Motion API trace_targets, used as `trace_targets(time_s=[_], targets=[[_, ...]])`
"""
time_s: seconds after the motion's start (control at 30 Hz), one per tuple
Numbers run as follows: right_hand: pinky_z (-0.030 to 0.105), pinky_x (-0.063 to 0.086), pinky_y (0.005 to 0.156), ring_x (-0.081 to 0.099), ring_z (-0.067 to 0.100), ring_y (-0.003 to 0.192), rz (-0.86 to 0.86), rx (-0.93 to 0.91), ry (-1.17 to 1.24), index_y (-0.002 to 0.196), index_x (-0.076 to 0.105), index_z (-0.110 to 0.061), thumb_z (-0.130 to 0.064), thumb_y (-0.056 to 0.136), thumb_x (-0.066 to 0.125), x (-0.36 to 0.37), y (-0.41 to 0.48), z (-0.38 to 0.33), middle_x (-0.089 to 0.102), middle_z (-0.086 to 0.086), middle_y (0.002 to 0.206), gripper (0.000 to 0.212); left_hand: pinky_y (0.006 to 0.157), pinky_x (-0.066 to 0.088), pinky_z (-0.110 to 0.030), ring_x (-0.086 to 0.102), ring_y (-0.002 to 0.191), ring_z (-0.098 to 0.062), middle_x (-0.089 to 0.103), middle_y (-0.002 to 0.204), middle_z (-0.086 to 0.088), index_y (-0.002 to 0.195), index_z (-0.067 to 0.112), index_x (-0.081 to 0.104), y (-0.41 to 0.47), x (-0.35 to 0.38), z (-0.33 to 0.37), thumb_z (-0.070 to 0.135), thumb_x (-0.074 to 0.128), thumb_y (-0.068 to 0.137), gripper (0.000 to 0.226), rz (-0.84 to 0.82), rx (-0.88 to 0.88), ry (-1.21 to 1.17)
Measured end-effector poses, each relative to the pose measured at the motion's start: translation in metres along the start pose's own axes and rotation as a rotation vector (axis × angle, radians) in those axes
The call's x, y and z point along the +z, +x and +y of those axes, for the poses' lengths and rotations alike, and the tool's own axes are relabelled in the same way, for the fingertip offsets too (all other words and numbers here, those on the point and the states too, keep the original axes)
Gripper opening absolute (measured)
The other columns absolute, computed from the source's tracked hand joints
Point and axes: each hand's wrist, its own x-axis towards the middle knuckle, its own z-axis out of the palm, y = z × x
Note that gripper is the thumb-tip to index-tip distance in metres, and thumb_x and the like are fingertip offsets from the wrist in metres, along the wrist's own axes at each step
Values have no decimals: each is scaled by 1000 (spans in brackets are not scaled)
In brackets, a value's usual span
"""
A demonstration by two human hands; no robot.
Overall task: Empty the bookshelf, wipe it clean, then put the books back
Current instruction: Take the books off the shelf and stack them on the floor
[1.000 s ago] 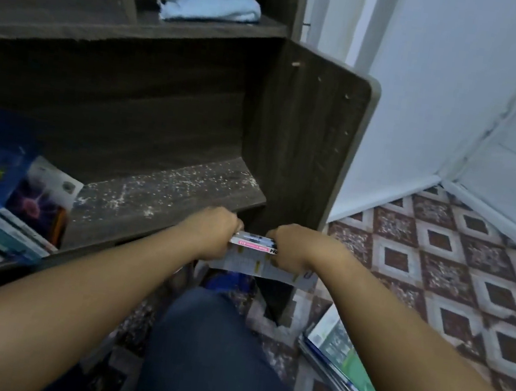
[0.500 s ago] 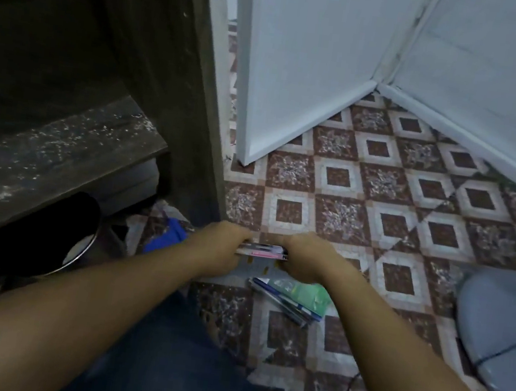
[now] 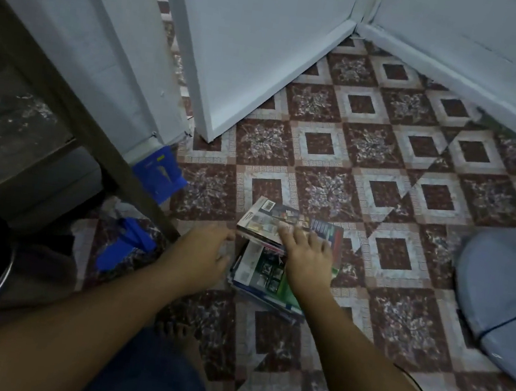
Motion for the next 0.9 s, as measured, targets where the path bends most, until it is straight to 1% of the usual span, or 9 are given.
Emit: trace_targets(time_s=[0.1, 0.2, 0.33, 0.4, 0.5, 0.57, 0.63, 0.7, 0.9], targets=[[54, 29, 113, 24, 37, 143, -150, 10, 47, 154, 9, -28, -4, 95, 49, 40, 2, 6, 24, 11, 158, 75, 92, 44, -26, 52, 113, -16, 54, 129, 1, 132, 22, 51, 12, 7, -7, 27, 59, 93, 40, -10, 3, 0], [49, 43, 102, 13, 35, 147, -354, 37, 130, 154, 11, -27, -6, 99, 44, 66, -8, 2, 13, 9, 160, 67, 94, 40, -24, 49, 116, -15, 53, 130, 2, 131, 21, 51, 17, 12, -12, 25, 58, 93, 39, 2, 15, -4], [44, 45, 99, 7, 35, 147, -346, 74, 134, 155, 10, -26, -7, 99, 44, 73, -14, -7, 6, 8, 162, 68, 99, 42, -27, 47, 118, -14, 53, 129, 3, 130, 20, 51, 21, 19, -16, 25, 57, 93, 38, 0, 38, -13], [45, 44, 100, 12, 35, 146, -382, 77, 139, 154, 13, -26, -8, 99, 46, 68, -9, -5, 10, 8, 161, 67, 100, 41, -28, 47, 119, -14, 52, 130, 4, 131, 20, 50, 21, 20, -16, 25, 57, 94, 39, -2, 43, -21], [47, 43, 98, 42, 33, 130, -435, 74, 86, 146, 33, -25, -18, 95, 53, 50, 0, -8, 37, 11, 147, 55, 101, 42, -28, 47, 118, -13, 52, 130, 4, 132, 20, 50, 16, 19, -15, 25, 58, 93, 39, -4, 55, -32], [48, 39, 101, 49, 31, 122, -417, 35, 17, 141, 43, -23, -23, 94, 54, 35, 2, -18, 49, 10, 135, 49, 98, 43, -29, 48, 116, -13, 52, 129, 4, 130, 20, 51, 10, 15, -14, 25, 57, 94, 38, -8, 54, -35], [48, 38, 102, 50, 31, 121, -351, -16, 25, 139, 44, -21, -23, 93, 55, 20, -1, -35, 51, 10, 134, 48, 92, 46, -26, 51, 109, -12, 54, 125, 4, 127, 21, 52, -1, 7, -13, 25, 57, 93, 34, 2, 36, -39], [46, 40, 99, 52, 31, 117, -271, -66, 67, 135, 48, -18, -21, 93, 56, 3, -10, -53, 54, 10, 130, 43, 86, 48, -25, 54, 102, -11, 56, 121, 5, 126, 24, 52, -14, 0, -14, 25, 57, 93, 33, 2, 1, -34], [37, 44, 83, 60, 31, 102, -84, -193, 146, 120, 57, -17, -22, 94, 48, -56, -35, -87, 63, 9, 113, 28, 85, 52, -33, 58, 100, -14, 59, 119, 6, 122, 27, 55, -54, -26, -30, 31, 56, 93, 29, 5, -96, 39]])
